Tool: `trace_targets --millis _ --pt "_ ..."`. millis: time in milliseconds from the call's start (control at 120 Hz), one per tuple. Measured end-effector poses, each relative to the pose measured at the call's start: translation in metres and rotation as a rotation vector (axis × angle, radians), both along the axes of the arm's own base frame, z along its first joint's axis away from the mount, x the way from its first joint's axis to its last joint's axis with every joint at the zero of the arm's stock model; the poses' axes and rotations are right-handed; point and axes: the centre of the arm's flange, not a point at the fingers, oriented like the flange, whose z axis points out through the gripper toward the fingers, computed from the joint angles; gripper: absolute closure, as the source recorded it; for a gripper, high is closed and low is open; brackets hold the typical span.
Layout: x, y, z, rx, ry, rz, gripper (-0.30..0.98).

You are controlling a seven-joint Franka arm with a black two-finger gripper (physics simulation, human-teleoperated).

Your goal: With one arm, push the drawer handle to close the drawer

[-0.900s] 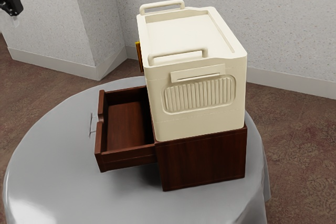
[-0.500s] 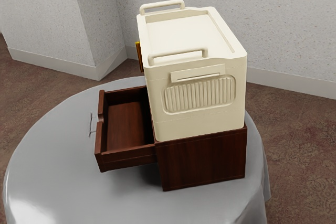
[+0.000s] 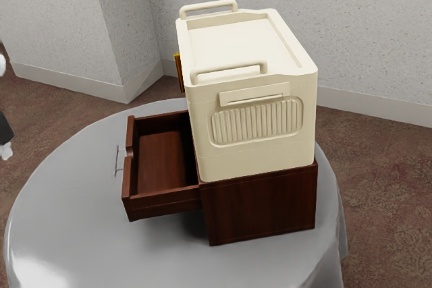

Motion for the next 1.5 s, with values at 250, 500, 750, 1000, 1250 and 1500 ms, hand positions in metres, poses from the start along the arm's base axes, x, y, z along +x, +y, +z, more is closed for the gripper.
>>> trace_targets --millis 250,500,750,1000,1250,1500 --pt "0.045 0.007 -0.084 0.023 0.079 0.051 0.02" --pt "0.090 -0.021 -0.112 0.027 -0.107 -0.387 0.02" --pt "0.100 -0.023 -0.123 0.101 -0.091 -0.821 0.02" --pt "0.122 -0.023 -0.133 0.020 -0.111 -1.044 0.02" --pt "0.142 -0.019 -0.146 -0.072 -0.134 -1.133 0.02" --pt "0.161 -0.028 -0.147 -0.018 -0.205 -1.186 0.02"
